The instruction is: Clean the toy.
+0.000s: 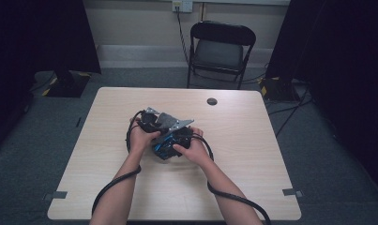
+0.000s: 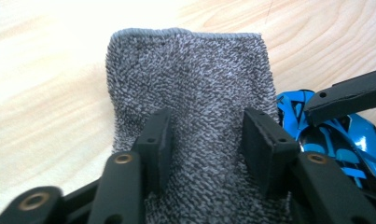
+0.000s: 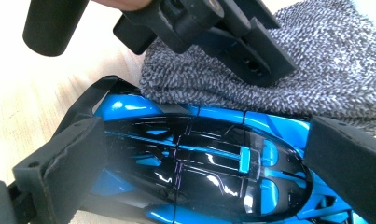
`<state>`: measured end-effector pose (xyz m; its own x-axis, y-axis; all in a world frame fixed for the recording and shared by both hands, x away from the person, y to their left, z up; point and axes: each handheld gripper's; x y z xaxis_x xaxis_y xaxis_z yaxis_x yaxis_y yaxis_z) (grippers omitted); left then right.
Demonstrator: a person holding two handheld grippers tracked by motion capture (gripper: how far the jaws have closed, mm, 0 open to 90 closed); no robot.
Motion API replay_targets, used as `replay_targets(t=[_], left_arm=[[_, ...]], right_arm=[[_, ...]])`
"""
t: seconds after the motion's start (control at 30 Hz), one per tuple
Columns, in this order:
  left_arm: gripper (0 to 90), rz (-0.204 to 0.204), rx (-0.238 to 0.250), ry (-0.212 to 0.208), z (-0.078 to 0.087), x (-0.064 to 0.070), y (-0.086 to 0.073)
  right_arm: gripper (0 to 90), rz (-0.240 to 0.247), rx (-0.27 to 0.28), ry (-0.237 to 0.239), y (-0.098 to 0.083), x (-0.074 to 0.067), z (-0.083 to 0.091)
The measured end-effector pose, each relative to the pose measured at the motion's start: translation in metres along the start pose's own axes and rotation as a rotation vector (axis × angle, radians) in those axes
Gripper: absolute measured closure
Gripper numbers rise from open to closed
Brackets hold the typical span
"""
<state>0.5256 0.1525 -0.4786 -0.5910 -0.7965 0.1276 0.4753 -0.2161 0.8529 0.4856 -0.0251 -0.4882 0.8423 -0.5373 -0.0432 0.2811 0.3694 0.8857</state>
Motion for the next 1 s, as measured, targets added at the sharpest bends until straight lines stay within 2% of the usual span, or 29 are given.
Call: replay_targets(t=[0.1, 0.17, 0.27, 0.37, 0.47, 0.5, 0.77, 1.0], left_arm=[[50.2, 0.027, 0.02, 0.028, -0.001, 0.0, 0.001], [51.1, 0.059, 0.033, 0.045, -0.003, 0.0, 0.001], [53.7, 0.057, 0.008, 0.055, -0.007, 0.002, -0.001], [53.6, 0.06, 0.015, 0.056, -0.01, 0.004, -0.001], [57.6, 0.044, 0.006, 0.039, -0.011, 0.004, -0.003], [59.3, 0.055, 0.012, 0.04, -0.012, 0.005, -0.004], [72.1, -0.008, -0.007, -0.016, -0.012, 0.009, -0.004], [74.2, -0.013, -0.01, -0.035, -0.007, 0.009, -0.005]], right_arm=[[0.0, -0.001, -0.004, 0.0, 0.0, 0.0, 0.0], [0.0, 0.001, -0.006, 0.001, 0.001, 0.0, 0.0], [0.0, -0.001, -0.005, 0.0, 0.001, 0.0, 0.0], [0.0, -0.002, -0.003, 0.0, 0.0, 0.0, 0.0], [0.0, -0.001, -0.003, -0.001, 0.0, 0.0, 0.0], [0.0, -0.001, -0.003, -0.001, 0.0, 0.0, 0.0], [0.0, -0.001, -0.001, -0.002, 0.0, 0.0, 0.0], [0.0, -0.001, -0.005, 0.0, 0.001, 0.0, 0.0]])
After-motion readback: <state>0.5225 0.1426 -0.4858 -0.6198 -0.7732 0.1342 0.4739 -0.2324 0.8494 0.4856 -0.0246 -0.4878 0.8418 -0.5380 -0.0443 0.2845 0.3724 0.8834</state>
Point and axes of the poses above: each handheld gripper's, and its own axes: z roughly backward along the jaws, y roughly out of its top, x roughly to its right, and after that the axes turned 13 degrees about x, right-handed
